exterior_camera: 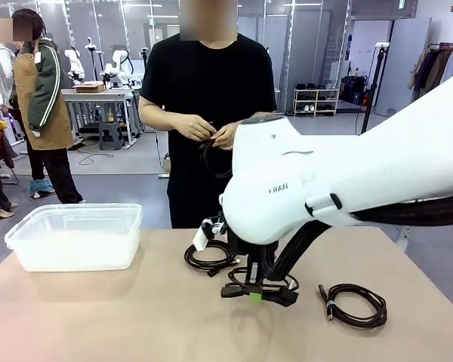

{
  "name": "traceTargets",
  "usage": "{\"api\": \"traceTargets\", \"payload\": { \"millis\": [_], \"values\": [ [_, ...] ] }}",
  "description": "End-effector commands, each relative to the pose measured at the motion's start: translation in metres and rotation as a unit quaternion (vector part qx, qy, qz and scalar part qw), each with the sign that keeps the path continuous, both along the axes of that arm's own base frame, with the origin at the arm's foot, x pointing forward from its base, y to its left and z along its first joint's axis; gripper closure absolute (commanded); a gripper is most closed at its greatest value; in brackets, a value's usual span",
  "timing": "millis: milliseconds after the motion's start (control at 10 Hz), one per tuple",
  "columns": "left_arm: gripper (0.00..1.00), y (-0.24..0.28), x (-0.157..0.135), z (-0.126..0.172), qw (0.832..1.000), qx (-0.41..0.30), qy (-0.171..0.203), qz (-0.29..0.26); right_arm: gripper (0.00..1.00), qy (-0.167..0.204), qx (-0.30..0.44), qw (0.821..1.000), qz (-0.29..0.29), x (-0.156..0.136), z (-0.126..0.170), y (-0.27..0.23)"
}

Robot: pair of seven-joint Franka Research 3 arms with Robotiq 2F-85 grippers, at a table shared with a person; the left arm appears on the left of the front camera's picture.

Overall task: Organize and store the cables.
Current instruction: Place the Power Cable into the Organizing box.

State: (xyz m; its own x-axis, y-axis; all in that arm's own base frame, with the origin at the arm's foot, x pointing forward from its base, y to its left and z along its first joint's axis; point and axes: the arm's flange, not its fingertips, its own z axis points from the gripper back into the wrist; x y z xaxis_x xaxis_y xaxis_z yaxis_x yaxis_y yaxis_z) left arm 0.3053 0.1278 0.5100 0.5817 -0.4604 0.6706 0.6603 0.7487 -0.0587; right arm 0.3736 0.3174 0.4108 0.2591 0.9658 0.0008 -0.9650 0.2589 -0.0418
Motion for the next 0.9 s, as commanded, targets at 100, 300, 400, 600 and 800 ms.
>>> {"api": "traceTargets", "payload": {
  "millis": [100, 300, 400, 600, 800],
  "values": [
    [0.00, 0.001, 0.000, 0.000, 1.000, -0.003, -0.003, -0.010, 1.00, -0.005, 0.022, 1.000, 0.004, -0.017, -0.029, 0.027],
    [0.00, 0.001, 0.000, 0.000, 1.000, -0.003, -0.003, -0.010, 1.00, -0.004, 0.022, 1.000, 0.002, -0.018, -0.044, 0.034],
    [0.00, 0.001, 0.000, 0.000, 1.000, -0.003, -0.003, -0.010, 1.00, -0.002, 0.020, 1.000, -0.011, -0.020, -0.047, 0.038],
    [0.00, 0.001, 0.000, 0.000, 1.000, -0.003, -0.003, -0.010, 1.00, 0.015, 0.026, 0.999, 0.010, -0.025, -0.055, 0.038],
    [0.00, 0.001, 0.000, 0.000, 1.000, -0.003, -0.003, -0.010, 1.00, 0.032, 0.042, 0.999, 0.009, -0.025, -0.060, 0.036]
  ]
}}
